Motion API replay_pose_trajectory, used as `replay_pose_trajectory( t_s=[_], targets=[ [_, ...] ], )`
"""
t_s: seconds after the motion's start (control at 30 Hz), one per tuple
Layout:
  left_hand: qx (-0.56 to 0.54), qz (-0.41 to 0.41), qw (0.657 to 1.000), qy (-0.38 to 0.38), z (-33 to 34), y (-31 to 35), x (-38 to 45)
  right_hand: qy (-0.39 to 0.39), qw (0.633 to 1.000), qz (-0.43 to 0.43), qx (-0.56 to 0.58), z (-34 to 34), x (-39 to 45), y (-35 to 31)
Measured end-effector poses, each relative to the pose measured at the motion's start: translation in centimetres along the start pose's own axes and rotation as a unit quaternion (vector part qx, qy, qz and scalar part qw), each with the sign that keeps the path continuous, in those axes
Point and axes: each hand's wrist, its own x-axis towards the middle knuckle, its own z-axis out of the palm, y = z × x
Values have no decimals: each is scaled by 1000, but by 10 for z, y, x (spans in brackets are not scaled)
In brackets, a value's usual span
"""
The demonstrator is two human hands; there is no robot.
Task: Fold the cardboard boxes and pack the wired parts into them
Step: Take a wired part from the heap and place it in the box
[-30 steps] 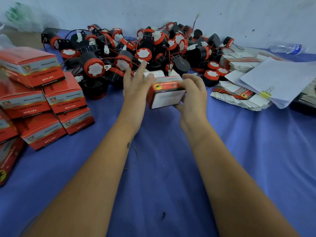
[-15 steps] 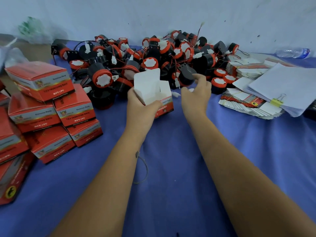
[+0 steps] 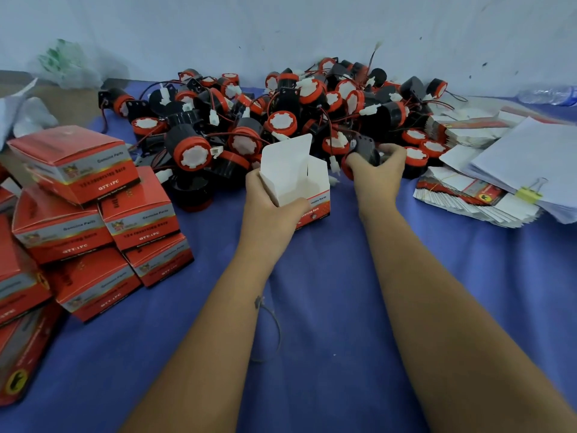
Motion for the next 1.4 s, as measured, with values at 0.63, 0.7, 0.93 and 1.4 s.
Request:
replay_pose_trajectory(
  t_s=[0.63, 0.7, 0.93, 1.4],
  targets=[
    [105, 45, 992, -62, -23, 1, -4, -189, 903, 66, 379, -43, -83, -35],
    [99, 42, 992, -69, -22, 1, -3, -176, 941, 7, 289, -40, -85, -39],
    [97, 43, 990, -96, -19, 0, -1, -217, 962, -150, 66, -33, -91, -35],
    [88, 49, 988, -113, -24, 1, 0, -57, 966, -203, -148, -30, -86, -34]
  ],
)
